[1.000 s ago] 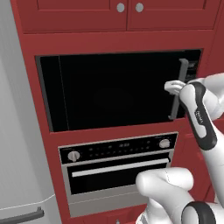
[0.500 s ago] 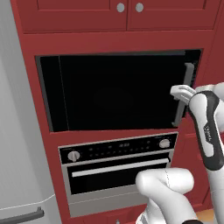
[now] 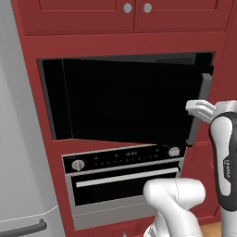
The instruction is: Place the sponge inside the microwave to prepare for sanitizing.
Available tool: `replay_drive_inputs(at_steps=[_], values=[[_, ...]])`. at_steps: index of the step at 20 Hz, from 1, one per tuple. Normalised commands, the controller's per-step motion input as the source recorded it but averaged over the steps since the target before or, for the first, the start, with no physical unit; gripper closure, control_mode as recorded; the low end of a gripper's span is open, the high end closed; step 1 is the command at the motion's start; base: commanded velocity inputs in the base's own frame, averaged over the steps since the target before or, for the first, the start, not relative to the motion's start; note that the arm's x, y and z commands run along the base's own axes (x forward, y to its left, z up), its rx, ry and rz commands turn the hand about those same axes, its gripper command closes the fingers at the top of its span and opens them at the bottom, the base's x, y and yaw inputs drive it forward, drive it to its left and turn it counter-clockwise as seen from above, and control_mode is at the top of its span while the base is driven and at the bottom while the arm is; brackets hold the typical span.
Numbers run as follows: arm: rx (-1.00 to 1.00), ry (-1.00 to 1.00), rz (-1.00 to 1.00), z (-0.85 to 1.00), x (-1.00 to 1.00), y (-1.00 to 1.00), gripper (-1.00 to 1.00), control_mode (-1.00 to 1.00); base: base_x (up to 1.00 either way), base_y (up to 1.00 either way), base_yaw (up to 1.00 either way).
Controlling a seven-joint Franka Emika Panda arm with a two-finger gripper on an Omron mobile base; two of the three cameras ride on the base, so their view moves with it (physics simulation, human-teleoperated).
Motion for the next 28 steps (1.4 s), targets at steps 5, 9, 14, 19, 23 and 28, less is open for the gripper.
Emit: replay_drive_inputs(at_steps=[5, 9, 14, 19, 23, 28], values=[[0.0, 0.06, 0.0, 0.0, -0.59, 0.1, 1.0, -1.0, 0.0, 0.0, 0.0], [0.0, 0.04, 0.0, 0.0, -0.56, 0.05, 1.0, -1.0, 0.0, 0.0, 0.0], [0.01, 0.01, 0.0, 0.0, -0.27, 0.0, 1.0, -1.0, 0.0, 0.0, 0.0], [0.01, 0.0, 0.0, 0.0, -0.27, -0.04, 1.0, -1.0, 0.0, 0.0, 0.0], [0.08, 0.0, 0.0, 0.0, -0.5, -0.01, 1.0, -1.0, 0.0, 0.0, 0.0], [0.08, 0.0, -0.03, 0.0, -0.5, 0.0, 1.0, -1.0, 0.0, 0.0, 0.0]])
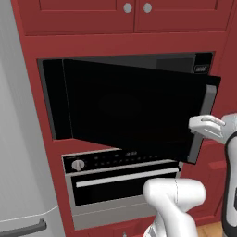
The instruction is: Place the sponge inside the microwave to prepare for sanitizing.
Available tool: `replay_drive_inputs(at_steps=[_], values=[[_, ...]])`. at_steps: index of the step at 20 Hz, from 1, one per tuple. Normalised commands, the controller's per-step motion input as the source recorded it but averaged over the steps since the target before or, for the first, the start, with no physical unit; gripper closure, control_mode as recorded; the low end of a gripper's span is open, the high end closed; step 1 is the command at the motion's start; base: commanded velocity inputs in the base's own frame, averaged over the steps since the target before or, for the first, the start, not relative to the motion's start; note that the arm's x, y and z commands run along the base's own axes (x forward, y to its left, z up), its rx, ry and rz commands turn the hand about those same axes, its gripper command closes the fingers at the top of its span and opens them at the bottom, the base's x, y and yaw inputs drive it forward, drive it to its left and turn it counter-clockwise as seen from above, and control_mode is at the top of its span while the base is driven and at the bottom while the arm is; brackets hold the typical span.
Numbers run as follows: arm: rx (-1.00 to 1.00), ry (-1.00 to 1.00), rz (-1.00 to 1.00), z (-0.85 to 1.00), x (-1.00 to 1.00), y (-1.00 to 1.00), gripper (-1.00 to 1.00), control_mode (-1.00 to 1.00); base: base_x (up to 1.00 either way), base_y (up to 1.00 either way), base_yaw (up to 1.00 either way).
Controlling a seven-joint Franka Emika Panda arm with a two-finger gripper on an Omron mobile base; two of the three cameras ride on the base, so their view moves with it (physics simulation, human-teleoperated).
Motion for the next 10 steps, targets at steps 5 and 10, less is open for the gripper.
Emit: replay_drive_inputs(at_steps=[5, 10], values=[[0.01, 0.0, -0.09, 0.0, -0.15, -0.1, -1.0, -1.0, 0.0, 0.0, 0.0], [0.09, 0.0, -0.16, 0.0, -0.48, -0.38, -1.0, -1.0, 0.0, 0.0, 0.0]])
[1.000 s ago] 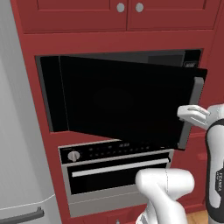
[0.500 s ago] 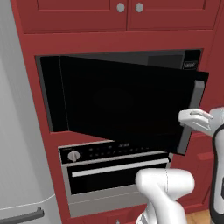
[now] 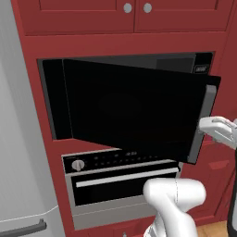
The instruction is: Place the sponge inside the microwave to prepare for sanitizing.
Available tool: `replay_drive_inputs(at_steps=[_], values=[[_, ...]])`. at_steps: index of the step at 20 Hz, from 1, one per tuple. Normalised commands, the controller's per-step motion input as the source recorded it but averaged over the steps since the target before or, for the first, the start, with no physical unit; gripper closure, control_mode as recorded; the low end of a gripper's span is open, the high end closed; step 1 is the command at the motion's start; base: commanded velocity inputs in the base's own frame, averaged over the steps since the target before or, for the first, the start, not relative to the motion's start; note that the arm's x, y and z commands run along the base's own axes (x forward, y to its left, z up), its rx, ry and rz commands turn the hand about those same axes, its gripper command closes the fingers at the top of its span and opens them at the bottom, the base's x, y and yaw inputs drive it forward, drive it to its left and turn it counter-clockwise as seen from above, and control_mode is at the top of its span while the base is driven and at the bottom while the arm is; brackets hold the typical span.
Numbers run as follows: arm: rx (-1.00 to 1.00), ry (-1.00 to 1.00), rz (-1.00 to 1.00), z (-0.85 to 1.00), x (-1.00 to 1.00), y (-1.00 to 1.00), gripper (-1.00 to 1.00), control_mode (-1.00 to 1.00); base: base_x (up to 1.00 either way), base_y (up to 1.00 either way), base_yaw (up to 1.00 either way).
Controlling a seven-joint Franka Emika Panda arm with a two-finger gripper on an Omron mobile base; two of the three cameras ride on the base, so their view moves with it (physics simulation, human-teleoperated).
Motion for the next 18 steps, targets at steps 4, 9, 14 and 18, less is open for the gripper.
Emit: replay_drive_inputs(at_steps=[4, 9, 14, 18], values=[[0.16, 0.0, -0.18, 0.05, -0.51, -0.36, -1.0, -1.0, 0.0, 0.0, 0.0], [0.13, 0.0, -0.14, 0.13, -0.1, -0.46, -1.0, -1.0, 0.0, 0.0, 0.0], [0.13, 0.01, -0.07, 0.07, 0.05, -0.38, -1.0, -1.0, 0.0, 0.0, 0.0], [0.19, 0.07, 0.0, -0.01, 0.29, -0.21, -1.0, -1.0, 0.0, 0.0, 0.0]])
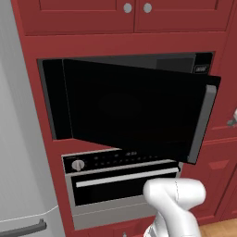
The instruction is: Place the sponge inside the microwave to prepare for sanitizing.
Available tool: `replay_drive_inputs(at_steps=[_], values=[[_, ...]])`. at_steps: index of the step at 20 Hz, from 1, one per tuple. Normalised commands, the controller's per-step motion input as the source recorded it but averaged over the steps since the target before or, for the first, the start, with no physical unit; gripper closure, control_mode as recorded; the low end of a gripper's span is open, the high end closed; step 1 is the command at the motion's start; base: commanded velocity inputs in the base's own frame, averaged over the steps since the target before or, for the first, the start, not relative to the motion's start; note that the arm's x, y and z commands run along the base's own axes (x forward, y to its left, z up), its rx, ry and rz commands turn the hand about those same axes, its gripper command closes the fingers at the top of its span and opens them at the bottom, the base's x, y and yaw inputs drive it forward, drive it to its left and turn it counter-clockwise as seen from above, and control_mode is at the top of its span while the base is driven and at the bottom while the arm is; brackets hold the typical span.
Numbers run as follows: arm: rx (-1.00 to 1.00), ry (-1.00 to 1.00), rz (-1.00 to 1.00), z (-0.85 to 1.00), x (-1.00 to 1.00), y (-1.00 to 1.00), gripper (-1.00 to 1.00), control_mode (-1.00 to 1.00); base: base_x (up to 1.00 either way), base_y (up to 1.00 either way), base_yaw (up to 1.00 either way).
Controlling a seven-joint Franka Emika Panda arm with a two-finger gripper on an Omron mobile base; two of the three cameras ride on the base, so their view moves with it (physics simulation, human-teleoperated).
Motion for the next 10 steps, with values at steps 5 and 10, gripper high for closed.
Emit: replay_drive_inputs(at_steps=[5, 10], values=[[0.18, 0.06, 0.0, -0.09, 0.43, -0.09, -1.0, -1.0, 0.0, 0.0, 0.0], [0.21, 0.08, 0.0, -0.09, 0.43, -0.04, -1.0, -1.0, 0.0, 0.0, 0.0]])
